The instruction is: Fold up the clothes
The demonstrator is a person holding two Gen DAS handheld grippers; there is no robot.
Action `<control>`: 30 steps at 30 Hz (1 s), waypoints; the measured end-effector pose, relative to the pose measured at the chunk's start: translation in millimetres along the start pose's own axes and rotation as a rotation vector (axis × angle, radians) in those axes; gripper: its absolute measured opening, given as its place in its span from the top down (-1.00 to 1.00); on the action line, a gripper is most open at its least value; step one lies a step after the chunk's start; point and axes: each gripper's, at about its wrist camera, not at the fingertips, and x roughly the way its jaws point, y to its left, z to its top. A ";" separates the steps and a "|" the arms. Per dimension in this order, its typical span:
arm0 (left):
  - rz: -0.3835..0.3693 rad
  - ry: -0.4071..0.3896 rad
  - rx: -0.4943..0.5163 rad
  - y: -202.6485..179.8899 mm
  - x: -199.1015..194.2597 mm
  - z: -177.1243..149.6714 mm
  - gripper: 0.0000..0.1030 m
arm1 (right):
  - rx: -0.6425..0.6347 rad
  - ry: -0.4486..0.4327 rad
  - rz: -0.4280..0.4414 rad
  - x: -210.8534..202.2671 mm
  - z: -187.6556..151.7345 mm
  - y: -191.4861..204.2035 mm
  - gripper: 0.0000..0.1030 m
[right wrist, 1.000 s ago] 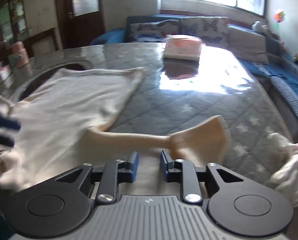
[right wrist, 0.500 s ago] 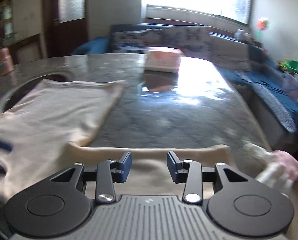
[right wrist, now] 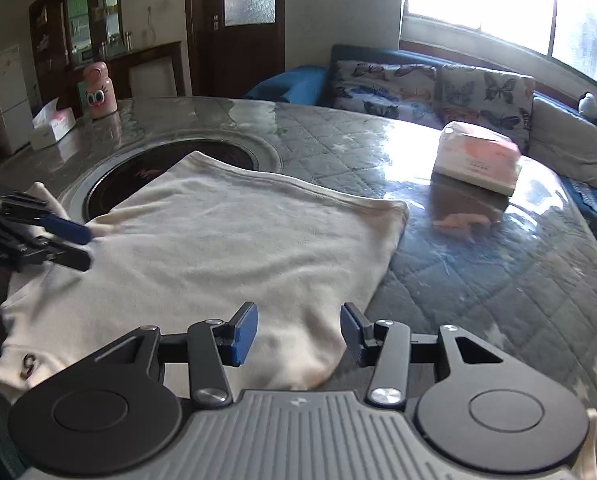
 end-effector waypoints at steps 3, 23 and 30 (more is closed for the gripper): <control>0.014 -0.001 0.015 -0.1 -2.9 6.7 -0.04 | 0.004 0.015 -0.003 15.7 11.1 -8.2 0.10; 0.069 0.022 -0.010 19.0 56.5 51.4 -0.09 | 0.063 0.032 -0.047 96.3 63.7 -48.9 -0.02; 0.080 -0.003 0.001 12.9 41.5 48.4 -0.11 | -0.026 0.018 -0.017 64.0 57.3 -24.8 -0.07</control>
